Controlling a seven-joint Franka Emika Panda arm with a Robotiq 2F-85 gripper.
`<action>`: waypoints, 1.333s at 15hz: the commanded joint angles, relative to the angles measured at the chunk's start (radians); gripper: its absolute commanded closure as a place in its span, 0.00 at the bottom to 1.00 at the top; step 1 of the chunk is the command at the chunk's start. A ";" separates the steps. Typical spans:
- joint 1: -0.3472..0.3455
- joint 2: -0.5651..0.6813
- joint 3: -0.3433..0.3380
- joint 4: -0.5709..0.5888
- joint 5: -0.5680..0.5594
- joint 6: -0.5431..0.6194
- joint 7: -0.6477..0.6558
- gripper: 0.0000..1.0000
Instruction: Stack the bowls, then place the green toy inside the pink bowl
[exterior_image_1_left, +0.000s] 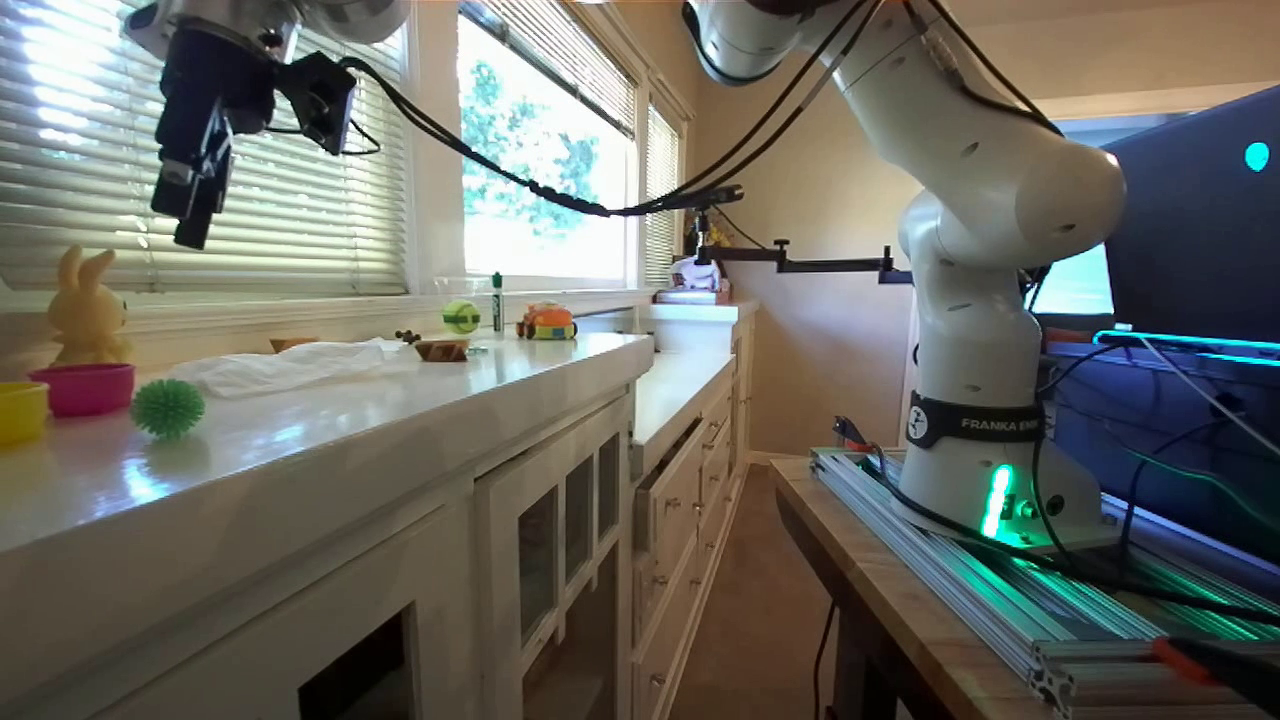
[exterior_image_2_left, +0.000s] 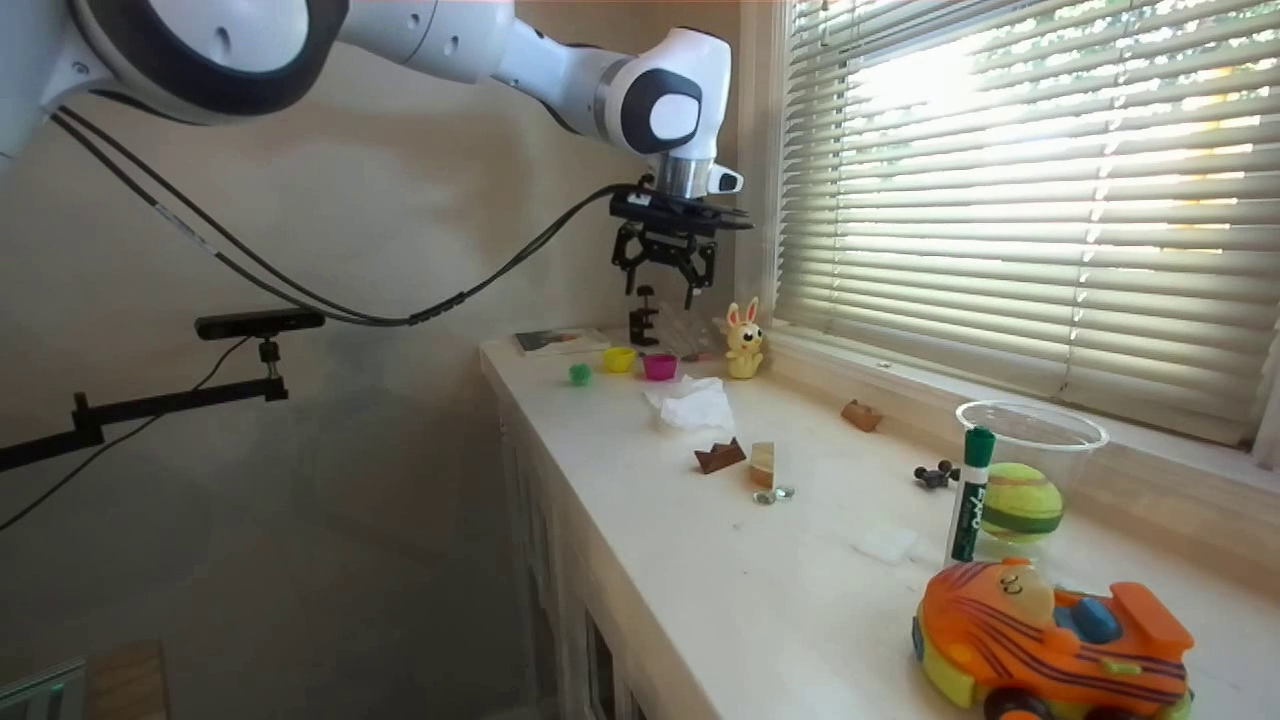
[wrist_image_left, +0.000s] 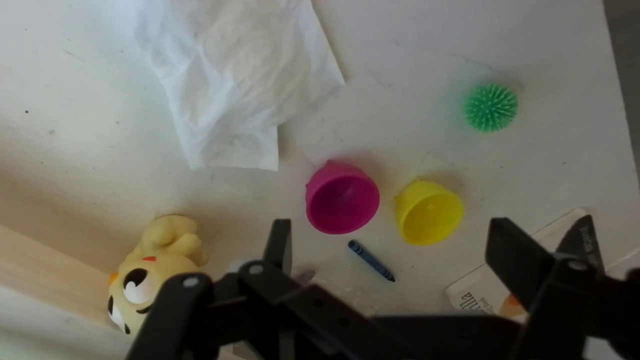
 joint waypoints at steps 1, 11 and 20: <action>-0.007 0.011 0.016 0.012 -0.012 -0.006 0.007 0.00; 0.046 0.062 -0.033 0.065 -0.122 -0.017 0.153 0.00; 0.104 0.159 -0.034 0.164 -0.186 -0.010 0.262 0.00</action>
